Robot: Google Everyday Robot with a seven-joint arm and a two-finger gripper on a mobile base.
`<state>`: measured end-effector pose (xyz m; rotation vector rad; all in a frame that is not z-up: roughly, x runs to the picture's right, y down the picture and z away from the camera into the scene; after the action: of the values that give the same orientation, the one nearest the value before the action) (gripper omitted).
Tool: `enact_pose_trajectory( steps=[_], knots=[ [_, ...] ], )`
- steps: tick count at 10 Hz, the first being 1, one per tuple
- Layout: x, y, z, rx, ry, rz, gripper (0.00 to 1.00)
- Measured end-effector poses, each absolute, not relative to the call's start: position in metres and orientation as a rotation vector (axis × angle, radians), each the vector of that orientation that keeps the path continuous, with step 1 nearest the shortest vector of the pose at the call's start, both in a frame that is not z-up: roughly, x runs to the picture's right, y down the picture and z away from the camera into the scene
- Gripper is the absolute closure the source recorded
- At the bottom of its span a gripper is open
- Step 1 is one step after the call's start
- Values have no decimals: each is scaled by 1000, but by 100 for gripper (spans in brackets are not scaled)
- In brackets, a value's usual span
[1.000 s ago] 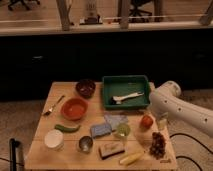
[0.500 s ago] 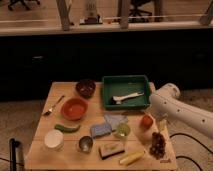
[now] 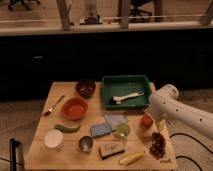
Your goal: Place apple in paper cup
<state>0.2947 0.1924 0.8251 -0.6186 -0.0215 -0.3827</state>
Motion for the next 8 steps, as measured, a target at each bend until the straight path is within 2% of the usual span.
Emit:
enact_pose_trajectory(
  steps=[8],
  knots=[
    [303,195,843,-636,-58,-394,20]
  ],
)
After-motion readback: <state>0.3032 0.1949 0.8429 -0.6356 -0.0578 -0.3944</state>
